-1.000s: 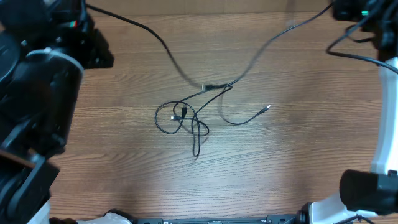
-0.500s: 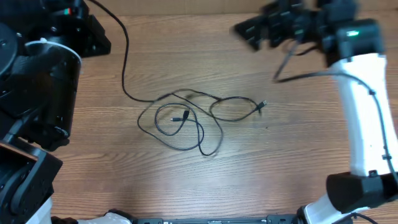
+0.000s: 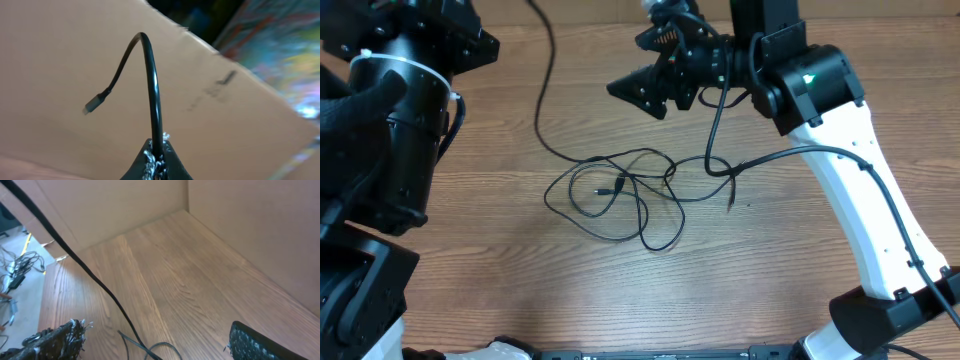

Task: Untangle cables

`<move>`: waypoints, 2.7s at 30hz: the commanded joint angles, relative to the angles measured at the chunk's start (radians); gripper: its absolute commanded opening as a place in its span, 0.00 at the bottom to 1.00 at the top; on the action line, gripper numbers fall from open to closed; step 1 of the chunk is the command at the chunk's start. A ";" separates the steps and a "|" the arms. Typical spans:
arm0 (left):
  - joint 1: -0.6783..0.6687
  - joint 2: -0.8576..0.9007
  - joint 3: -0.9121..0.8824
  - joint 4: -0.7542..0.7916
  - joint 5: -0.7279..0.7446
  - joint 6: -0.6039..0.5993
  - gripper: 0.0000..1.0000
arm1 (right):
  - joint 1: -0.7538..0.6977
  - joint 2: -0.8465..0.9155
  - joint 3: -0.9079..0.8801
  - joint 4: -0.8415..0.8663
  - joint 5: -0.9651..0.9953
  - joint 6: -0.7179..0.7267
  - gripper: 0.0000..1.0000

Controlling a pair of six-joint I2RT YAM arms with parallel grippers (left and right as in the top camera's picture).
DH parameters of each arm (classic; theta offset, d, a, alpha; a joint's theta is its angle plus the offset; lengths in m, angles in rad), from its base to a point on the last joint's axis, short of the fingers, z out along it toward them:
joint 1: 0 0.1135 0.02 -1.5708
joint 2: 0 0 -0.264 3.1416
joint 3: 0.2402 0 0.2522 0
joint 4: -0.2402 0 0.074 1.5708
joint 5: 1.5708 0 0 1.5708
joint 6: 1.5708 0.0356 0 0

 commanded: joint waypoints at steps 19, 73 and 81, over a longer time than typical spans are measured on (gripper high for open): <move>0.153 -0.012 0.004 0.013 0.180 -0.245 0.04 | 0.181 -0.026 0.009 0.060 -0.047 -0.185 0.91; 0.695 0.072 0.004 0.316 1.085 -0.892 0.04 | 0.124 0.014 0.011 0.526 -0.271 0.071 0.80; 0.695 0.072 0.004 0.345 1.084 -0.927 0.04 | 0.172 0.028 0.010 0.531 -0.263 0.073 0.51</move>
